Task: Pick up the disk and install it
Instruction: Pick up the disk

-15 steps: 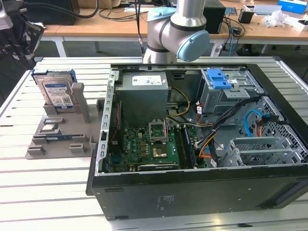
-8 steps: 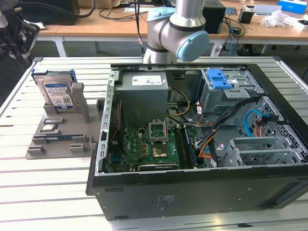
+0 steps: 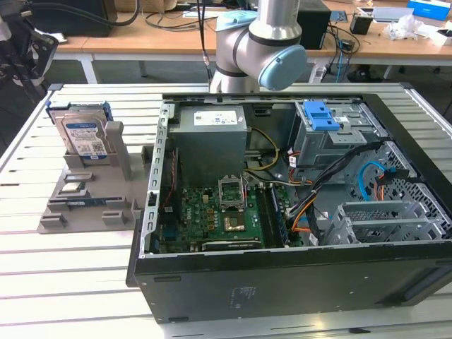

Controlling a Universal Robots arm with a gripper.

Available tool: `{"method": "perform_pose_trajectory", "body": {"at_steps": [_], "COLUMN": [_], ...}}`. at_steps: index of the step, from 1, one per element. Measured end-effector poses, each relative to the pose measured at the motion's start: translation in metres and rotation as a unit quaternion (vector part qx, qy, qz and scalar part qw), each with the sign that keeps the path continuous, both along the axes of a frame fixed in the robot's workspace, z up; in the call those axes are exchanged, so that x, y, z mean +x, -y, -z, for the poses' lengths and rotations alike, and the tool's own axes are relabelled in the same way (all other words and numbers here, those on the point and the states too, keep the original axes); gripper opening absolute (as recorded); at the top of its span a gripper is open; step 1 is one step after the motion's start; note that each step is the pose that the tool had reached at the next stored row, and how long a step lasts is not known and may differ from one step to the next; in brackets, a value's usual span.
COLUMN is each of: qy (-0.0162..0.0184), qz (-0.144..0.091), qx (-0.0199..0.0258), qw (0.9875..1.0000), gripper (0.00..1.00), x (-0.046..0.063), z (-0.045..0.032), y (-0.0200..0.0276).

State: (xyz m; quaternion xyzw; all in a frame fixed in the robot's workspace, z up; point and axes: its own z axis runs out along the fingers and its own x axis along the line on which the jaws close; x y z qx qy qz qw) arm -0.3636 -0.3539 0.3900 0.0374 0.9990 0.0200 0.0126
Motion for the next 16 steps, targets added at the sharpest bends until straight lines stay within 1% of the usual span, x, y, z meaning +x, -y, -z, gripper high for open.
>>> {"method": "perform_pose_trajectory", "body": {"at_steps": [3, 6, 8, 11, 14, 16], "qy": [0.0, -0.0001, 0.0, 0.0, 0.0, 0.0], "qz": [0.0, -0.025, -0.041, -0.064, -0.086, -0.111], "qx": [0.0, 0.0, 0.0, 0.0, 0.0, 0.0], "qw": [1.0, 0.9997, 0.9992, 0.9979, 0.9963, 0.9938], "gripper": [0.11, 0.11, 0.11, 0.11, 0.11, 0.11], "x": [0.0, -0.0001, -0.0001, 0.0, -0.0001, -0.0001], "z": [0.0, -0.0001, 0.0, 0.0, 0.0, 0.0], "y": [0.0, 0.0, 0.0, 0.0, 0.0, 0.0]}}
